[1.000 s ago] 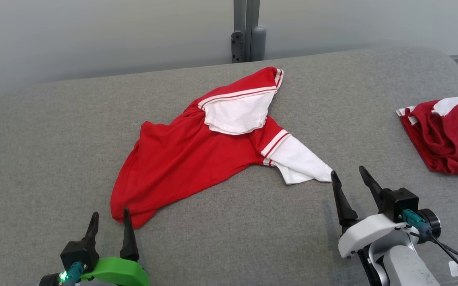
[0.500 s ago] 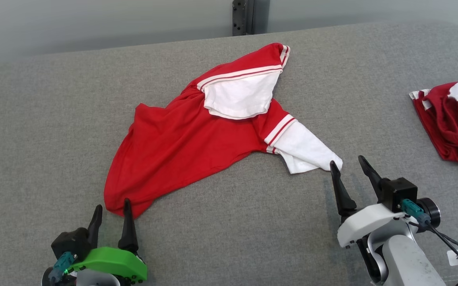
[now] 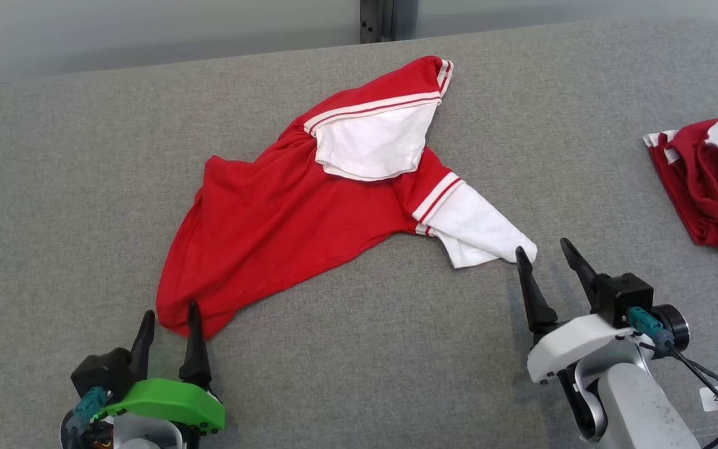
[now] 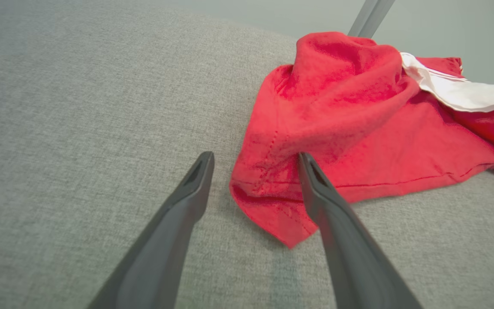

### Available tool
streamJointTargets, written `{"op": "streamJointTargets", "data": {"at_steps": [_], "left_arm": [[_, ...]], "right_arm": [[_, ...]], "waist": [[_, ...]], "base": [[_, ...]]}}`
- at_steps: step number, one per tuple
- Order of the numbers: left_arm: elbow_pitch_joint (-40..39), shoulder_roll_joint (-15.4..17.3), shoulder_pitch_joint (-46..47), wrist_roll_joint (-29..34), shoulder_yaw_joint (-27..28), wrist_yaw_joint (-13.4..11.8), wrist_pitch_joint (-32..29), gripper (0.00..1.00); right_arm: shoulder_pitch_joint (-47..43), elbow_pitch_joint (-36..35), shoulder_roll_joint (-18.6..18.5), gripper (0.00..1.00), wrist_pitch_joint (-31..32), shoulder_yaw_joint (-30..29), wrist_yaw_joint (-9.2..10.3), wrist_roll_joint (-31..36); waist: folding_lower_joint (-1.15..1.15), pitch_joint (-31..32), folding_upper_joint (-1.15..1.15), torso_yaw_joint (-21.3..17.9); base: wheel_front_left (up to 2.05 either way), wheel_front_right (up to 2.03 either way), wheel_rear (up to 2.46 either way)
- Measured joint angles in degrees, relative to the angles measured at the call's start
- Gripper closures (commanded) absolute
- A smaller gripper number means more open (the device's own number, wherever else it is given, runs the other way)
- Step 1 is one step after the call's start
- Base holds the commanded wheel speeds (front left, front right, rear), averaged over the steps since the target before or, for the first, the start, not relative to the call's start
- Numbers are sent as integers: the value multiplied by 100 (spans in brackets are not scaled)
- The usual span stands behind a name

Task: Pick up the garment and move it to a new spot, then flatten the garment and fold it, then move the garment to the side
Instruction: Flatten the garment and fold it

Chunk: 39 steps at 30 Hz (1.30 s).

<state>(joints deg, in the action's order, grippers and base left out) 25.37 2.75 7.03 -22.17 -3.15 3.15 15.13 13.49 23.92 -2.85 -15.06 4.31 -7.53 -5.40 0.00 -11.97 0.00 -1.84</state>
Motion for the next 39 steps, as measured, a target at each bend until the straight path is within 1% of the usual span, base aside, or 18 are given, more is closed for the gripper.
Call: {"op": "streamJointTargets", "data": {"at_steps": [7,8,9,10,11,12,13,14,15,24,27,33,39], "left_arm": [[64,0,67,-43,14,190,0,0],[63,0,66,-52,10,201,0,5],[59,0,66,-59,8,225,0,36],[56,0,66,-58,4,238,0,54],[49,0,65,-58,-2,242,0,67],[41,0,65,-58,-9,248,0,70],[31,0,64,-58,-20,267,0,77],[26,0,60,-58,-34,288,0,87],[16,0,55,-59,-47,293,0,100],[-23,0,-27,-99,-192,366,0,100],[-33,0,-26,-99,-199,367,0,100],[-60,0,-20,-99,-225,365,0,100],[-79,0,62,-99,-279,342,0,100]], "right_arm": [[68,19,0,0,0,12,0,-8],[68,24,-1,0,0,9,0,-8],[68,27,-1,0,0,3,0,-9],[68,33,-1,0,0,-5,0,-9],[68,44,-1,0,0,-12,0,-12],[68,52,-1,0,0,-14,0,-16],[68,59,0,0,0,-21,0,-23],[68,67,-1,0,0,-19,0,-35],[68,71,-1,0,0,-15,0,-44],[68,159,0,0,0,1,0,-68],[62,296,1,0,0,-16,0,-26],[79,654,3,0,0,-125,0,205],[311,921,-1,0,0,-336,0,520]], "waist": [[0,-79,0,-33],[0,-82,0,-30],[0,-84,0,-25],[0,-85,0,-15],[0,-83,0,-4],[0,-80,0,6],[0,-76,0,22],[0,-71,0,41],[0,-66,0,61],[0,4,0,241],[0,15,0,290],[0,-54,0,343],[0,-209,0,372]], "base": [[0,0,0],[0,0,0],[0,0,0],[0,0,0],[0,0,0],[0,0,0],[0,0,0],[0,0,0],[0,0,0],[0,0,0],[0,0,0],[0,0,0],[0,0,0]]}}
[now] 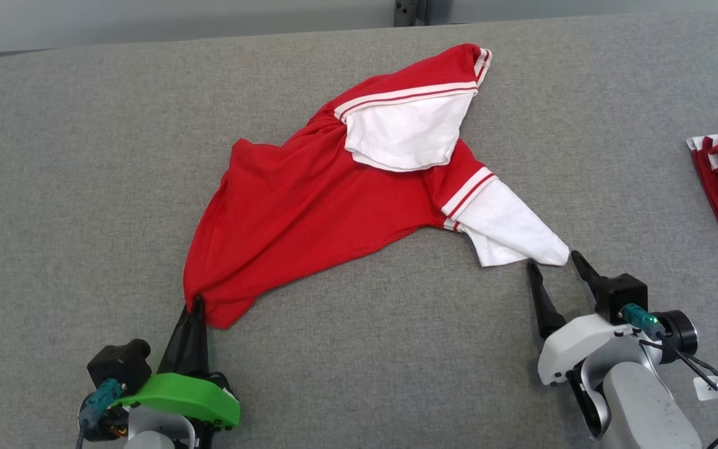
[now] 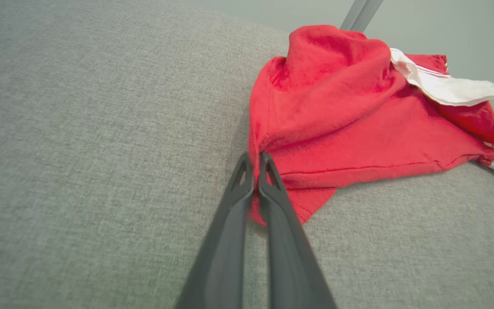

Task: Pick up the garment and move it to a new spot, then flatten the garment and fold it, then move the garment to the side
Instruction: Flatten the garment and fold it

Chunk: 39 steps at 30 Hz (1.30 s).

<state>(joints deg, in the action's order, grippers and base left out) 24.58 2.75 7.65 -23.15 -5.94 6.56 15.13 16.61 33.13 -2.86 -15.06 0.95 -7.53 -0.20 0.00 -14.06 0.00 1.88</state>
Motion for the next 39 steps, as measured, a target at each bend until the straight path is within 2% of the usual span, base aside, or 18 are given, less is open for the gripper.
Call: {"op": "streamJointTargets", "data": {"at_steps": [8,9,11,12,13,20,21,22,23,27,29,30,31,32,33,36,39], "left_arm": [[-16,0,70,0,-26,-1,0,100],[-18,0,75,0,-29,-1,0,100],[-19,0,86,0,-30,-1,0,100],[-21,0,93,0,-29,-1,0,100],[-21,0,95,0,-32,-1,0,100],[-12,0,96,-3,-40,-1,0,100],[-11,0,97,-5,-42,0,0,100],[-11,0,98,-14,-46,0,0,100],[-11,0,103,-38,-51,0,0,100],[-14,1,121,-48,-69,0,0,100],[-12,1,122,-49,-75,0,0,100],[-13,1,122,-49,-76,0,0,100],[-11,0,122,-49,-77,0,0,100],[-11,1,122,-49,-76,0,0,100],[-10,1,122,-49,-75,0,0,100],[-12,1,123,-42,-70,-1,0,100],[-115,0,126,-15,-4,-9,0,100]], "right_arm": [[75,32,1,0,-2,-116,0,86],[75,18,1,6,-2,-116,0,87],[75,-21,1,11,-2,-107,0,102],[75,-47,1,8,-2,-100,0,134],[75,-78,0,0,-2,-97,0,156],[70,-190,2,0,-1,-148,0,358],[70,-194,1,2,-1,-157,0,375],[70,-208,1,12,-1,-160,0,428],[71,-220,2,13,-1,-160,0,453],[73,-344,3,2,0,-125,0,617],[70,-345,2,13,0,-126,0,621],[66,-344,2,27,0,-126,0,632],[66,-336,2,55,-1,-129,0,634],[64,-328,2,70,0,-125,0,646],[64,-322,2,100,0,-120,0,650],[64,-279,2,100,0,-113,0,577],[64,-293,2,100,0,-53,0,234]], "waist": [[0,-154,0,57],[0,-163,0,61],[0,-176,0,65],[0,-182,0,66],[0,-187,0,67],[0,-205,0,65],[0,-209,0,65],[0,-215,0,64],[0,-222,0,63],[0,-234,0,60],[0,-230,0,56],[0,-227,0,54],[0,-225,0,52],[0,-224,0,50],[0,-223,0,47],[0,-206,0,38],[0,-147,0,28]], "base": [[0,0,0],[0,0,0],[0,0,0],[0,0,0],[0,0,0],[0,0,0],[0,0,0],[0,0,0],[0,0,0],[0,0,0],[0,0,0],[0,0,0],[0,0,0],[0,0,0],[0,0,0],[0,0,0],[0,0,0]]}}
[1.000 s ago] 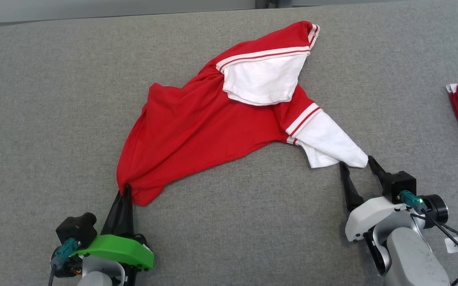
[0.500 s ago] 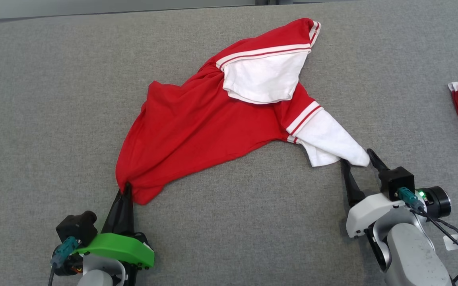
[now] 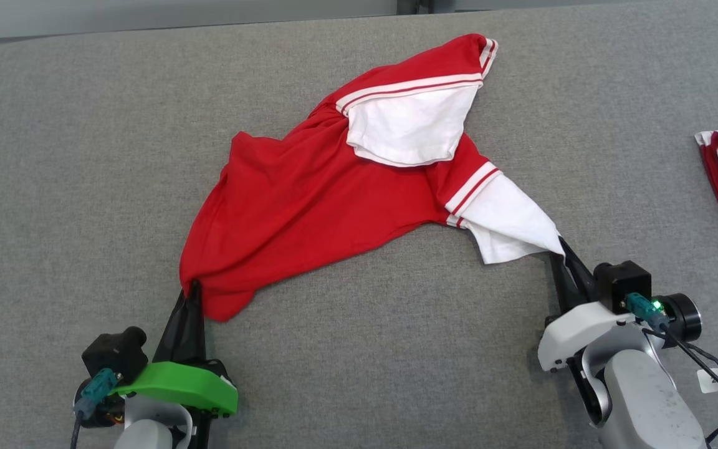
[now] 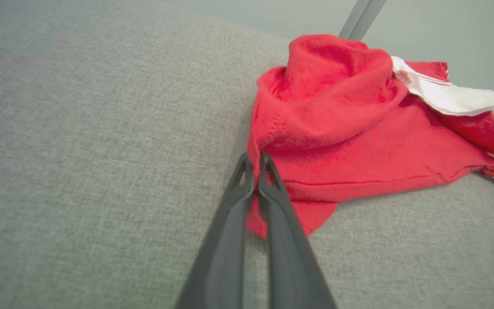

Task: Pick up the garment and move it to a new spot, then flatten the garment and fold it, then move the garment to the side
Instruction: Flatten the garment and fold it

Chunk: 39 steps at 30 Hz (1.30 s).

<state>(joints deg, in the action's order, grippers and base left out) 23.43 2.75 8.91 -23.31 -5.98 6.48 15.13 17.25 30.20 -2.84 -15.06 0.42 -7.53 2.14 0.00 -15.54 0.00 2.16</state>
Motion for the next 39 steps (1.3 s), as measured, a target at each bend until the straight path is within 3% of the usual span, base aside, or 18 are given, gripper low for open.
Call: {"op": "streamJointTargets", "data": {"at_steps": [11,16,25,32,39], "left_arm": [[-861,11,345,832,557,48,0,100],[-1141,468,995,1211,623,83,0,100],[-1359,1478,2318,1168,305,91,0,100],[-1107,1815,2877,909,-82,92,-54,100],[-514,1811,3783,943,-425,101,-190,100]], "right_arm": [[438,-736,-32,100,0,428,0,-1448],[1005,-1038,-204,100,0,495,0,-1755],[1953,-1258,-382,100,0,265,0,-2508],[2160,-1338,-516,100,226,167,0,-3293],[2776,-1112,-498,100,344,-54,2,-3583]], "waist": [[0,564,0,-145],[0,840,0,-274],[0,1228,0,-546],[0,1132,0,-703],[0,537,0,-787]], "base": [[0,0,0],[0,0,0],[0,0,0],[0,0,0],[0,0,0]]}}
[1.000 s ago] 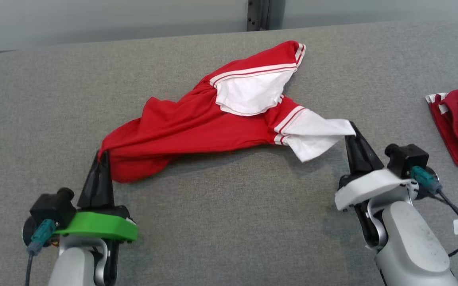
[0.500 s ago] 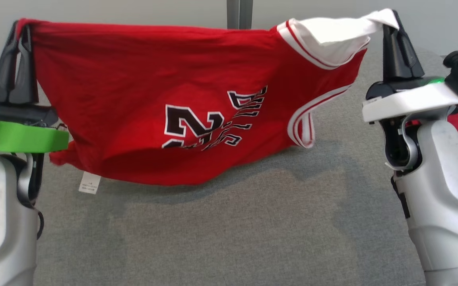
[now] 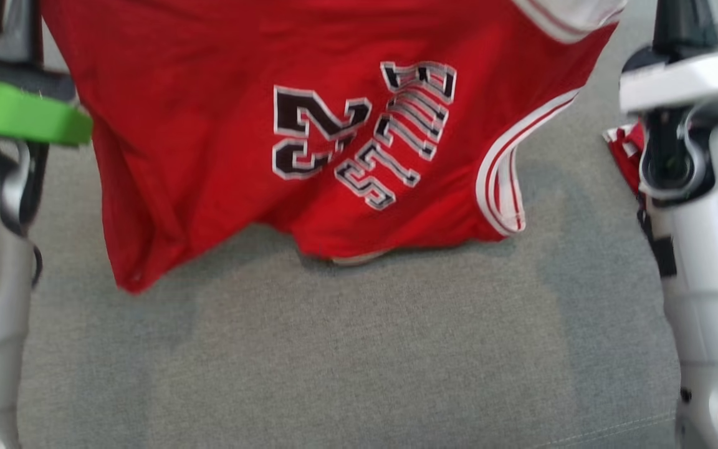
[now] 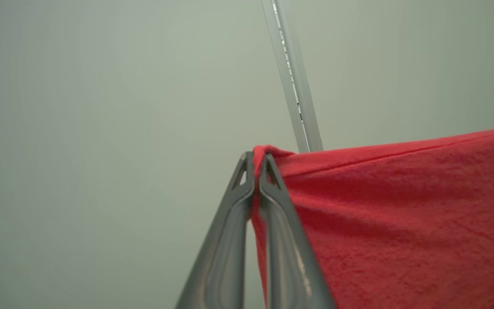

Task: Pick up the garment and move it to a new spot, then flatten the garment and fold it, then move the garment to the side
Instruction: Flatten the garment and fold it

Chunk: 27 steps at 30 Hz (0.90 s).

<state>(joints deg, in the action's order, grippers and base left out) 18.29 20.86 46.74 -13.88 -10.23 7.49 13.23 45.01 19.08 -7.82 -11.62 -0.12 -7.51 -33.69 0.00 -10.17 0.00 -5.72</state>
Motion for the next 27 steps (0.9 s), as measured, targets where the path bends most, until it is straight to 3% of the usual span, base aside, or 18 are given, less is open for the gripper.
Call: {"op": "streamJointTargets", "data": {"at_steps": [4,8,14,19,27], "left_arm": [[481,9,1184,298,-125,-18,46,100],[939,-1,2558,617,-185,-148,146,100],[1172,-23,3531,737,-53,-220,185,100],[1207,-96,3202,554,234,-235,196,100],[1343,-820,1183,235,603,-167,193,100]], "right_arm": [[1137,463,8,100,-78,-27,1,168],[2689,1012,30,100,-287,-423,2,490],[4019,964,14,100,-337,-1137,-3,1136],[3793,979,98,100,-336,-1463,-9,1172],[1470,946,157,100,-335,-1422,-11,338]], "waist": [[0,-486,0,-4],[0,-1064,0,59],[1,-1748,0,203],[1,-2075,0,339],[1,-2232,0,455]], "base": [[0,0,0],[0,0,0],[0,0,0],[0,0,0],[0,0,0]]}}
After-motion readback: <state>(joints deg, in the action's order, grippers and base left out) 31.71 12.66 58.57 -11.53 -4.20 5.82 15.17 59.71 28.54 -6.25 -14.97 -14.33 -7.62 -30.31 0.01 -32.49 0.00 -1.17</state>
